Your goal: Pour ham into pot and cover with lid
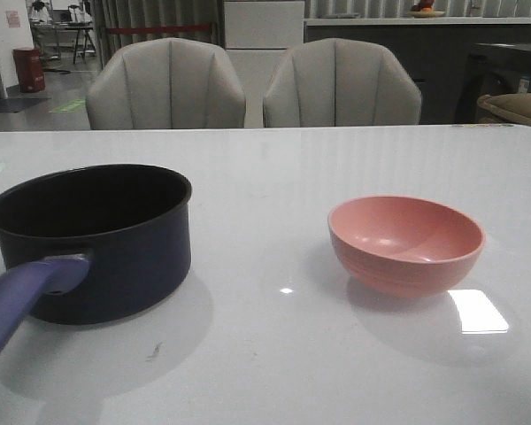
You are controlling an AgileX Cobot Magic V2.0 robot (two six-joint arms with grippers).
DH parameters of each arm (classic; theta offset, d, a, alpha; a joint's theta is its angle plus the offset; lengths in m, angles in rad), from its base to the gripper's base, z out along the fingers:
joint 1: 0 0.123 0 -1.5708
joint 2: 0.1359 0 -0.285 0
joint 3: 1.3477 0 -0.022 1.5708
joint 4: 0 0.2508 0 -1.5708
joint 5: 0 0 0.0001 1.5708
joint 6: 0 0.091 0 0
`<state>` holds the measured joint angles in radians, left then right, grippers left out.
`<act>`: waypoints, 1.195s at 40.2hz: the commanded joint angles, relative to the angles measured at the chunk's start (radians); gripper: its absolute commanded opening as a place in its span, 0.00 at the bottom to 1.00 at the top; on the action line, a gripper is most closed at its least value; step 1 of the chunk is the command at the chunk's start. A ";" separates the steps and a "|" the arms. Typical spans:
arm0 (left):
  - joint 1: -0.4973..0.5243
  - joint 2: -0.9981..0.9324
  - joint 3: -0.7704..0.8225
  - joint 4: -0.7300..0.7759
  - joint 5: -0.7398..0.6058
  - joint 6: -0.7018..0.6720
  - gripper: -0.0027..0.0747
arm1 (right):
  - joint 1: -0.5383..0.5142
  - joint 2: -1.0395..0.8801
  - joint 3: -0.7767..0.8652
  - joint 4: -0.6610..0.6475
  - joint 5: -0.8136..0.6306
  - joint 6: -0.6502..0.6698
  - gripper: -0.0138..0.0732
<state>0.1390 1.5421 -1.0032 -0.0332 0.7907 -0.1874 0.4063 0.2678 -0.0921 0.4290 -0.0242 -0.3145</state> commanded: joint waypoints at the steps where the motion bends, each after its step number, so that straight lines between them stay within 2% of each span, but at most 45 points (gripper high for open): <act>1: 0.002 0.013 -0.053 0.000 -0.023 -0.008 0.91 | 0.000 0.007 -0.026 0.000 -0.085 -0.012 0.33; 25: 0.002 0.192 -0.120 -0.005 0.003 -0.008 0.90 | 0.000 0.007 -0.026 0.000 -0.085 -0.012 0.33; 30: 0.002 0.192 -0.130 -0.005 0.002 -0.008 0.79 | 0.000 0.007 -0.026 0.000 -0.085 -0.012 0.33; 38: 0.002 0.192 -0.132 -0.005 0.003 -0.008 0.48 | 0.000 0.007 -0.026 0.000 -0.085 -0.012 0.33; 48: 0.002 0.192 -0.132 -0.005 0.018 -0.008 0.28 | 0.000 0.007 -0.026 0.000 -0.085 -0.012 0.33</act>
<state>0.1390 1.7739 -1.1081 -0.0351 0.8068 -0.1874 0.4063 0.2678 -0.0921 0.4290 -0.0242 -0.3145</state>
